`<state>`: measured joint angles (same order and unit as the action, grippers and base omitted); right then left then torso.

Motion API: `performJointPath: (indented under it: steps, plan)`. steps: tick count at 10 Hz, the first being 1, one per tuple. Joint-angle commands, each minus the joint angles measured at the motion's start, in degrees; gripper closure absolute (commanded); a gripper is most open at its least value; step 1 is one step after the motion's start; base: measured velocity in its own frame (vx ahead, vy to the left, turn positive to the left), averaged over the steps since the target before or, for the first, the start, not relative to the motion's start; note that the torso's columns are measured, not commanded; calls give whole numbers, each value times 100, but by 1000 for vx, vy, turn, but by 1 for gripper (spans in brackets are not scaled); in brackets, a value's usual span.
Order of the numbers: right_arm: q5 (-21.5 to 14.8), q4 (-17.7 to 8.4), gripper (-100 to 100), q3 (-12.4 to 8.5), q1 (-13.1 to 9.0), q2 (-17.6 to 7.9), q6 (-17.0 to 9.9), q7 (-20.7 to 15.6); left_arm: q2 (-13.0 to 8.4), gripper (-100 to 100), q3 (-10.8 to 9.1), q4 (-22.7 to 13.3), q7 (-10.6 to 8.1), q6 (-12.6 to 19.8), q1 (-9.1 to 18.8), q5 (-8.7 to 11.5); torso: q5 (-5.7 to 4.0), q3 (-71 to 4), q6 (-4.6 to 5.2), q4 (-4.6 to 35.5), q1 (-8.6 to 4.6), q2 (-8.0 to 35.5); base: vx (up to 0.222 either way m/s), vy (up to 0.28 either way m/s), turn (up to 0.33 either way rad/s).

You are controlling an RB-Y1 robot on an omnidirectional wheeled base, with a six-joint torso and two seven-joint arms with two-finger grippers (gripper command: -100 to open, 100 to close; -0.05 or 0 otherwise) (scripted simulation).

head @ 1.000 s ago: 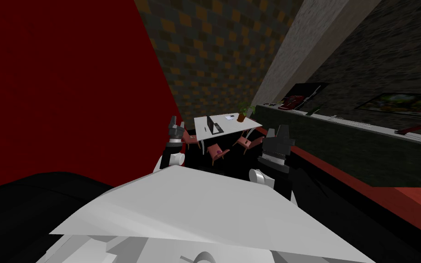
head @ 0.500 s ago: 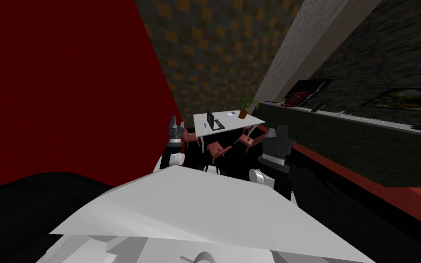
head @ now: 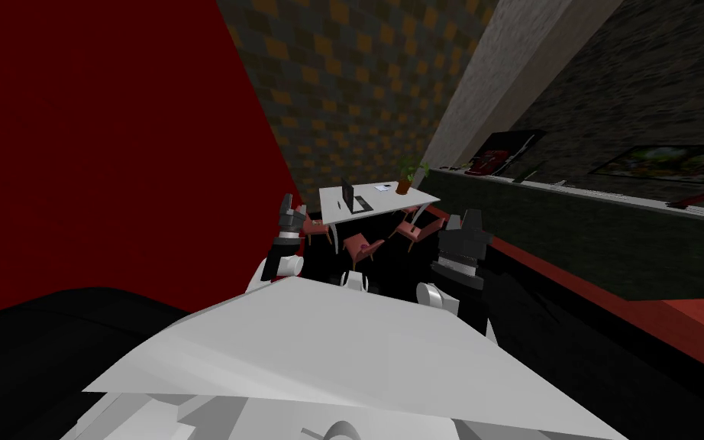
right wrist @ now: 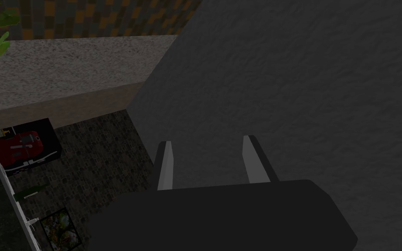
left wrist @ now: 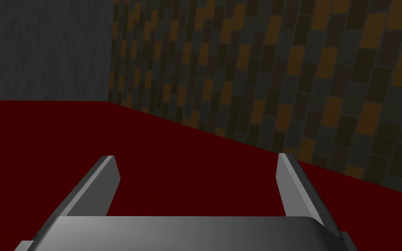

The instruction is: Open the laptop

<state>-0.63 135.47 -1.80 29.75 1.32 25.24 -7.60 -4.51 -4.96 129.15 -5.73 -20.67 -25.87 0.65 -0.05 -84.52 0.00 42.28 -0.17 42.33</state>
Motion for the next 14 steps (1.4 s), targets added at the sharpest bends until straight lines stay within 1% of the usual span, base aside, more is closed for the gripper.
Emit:
performJointPath:
  steps: [1,3,4,6,7,8,9,10,11,12,13,14]
  plan:
    - [0,0,0,0,0,0,0,0,-228,-100,-439,-161,-201,168,137,77,1,-2,0,1,2,-2,-41,-157,-125]
    - [0,0,0,0,0,0,0,0,-340,-100,-815,-310,-400,294,239,146,4,-6,0,0,13,-7,-36,-160,-127]
    - [0,0,0,0,0,0,0,0,-340,-100,-904,-310,-400,294,239,146,5,-6,0,0,19,-7,-23,-116,-45]
    - [0,0,0,0,0,0,0,0,-422,-100,-1288,-474,-630,436,354,221,9,-8,1,-1,27,-11,6,-139,-152]
    - [0,0,0,0,1,0,0,0,-422,-100,-1419,-474,-630,436,354,221,3,-12,0,-3,7,-17,30,-128,-31]
    - [0,0,0,-1,1,0,0,0,-453,-100,-1632,-560,-753,512,415,261,4,-10,-3,-3,18,-13,31,-115,-101]
    - [0,0,0,0,1,0,0,0,-453,-100,-1693,-560,-753,512,415,261,7,-7,1,-1,22,-9,13,-92,-58]
    - [0,0,0,-1,1,-1,0,0,-479,-100,-1924,-646,-878,591,475,303,8,-2,-1,1,28,0,13,-110,-130]
    - [0,0,0,0,1,0,0,0,-479,-100,-1974,-646,-878,591,475,303,6,-1,1,2,18,0,23,-90,-57]
    - [0,0,0,-1,1,-1,0,0,-499,-100,-2213,-733,-1006,673,535,347,5,-3,-3,1,21,-3,54,-107,-131]
    - [0,0,0,-1,1,-1,0,0,-515,-100,-2407,-820,-1133,758,592,395,4,-10,1,-2,14,-14,119,-156,-225]
    - [0,0,0,0,2,0,0,0,-515,-100,-2540,-820,-1133,758,592,395,1,-21,2,-7,0,-32,92,-119,-36]
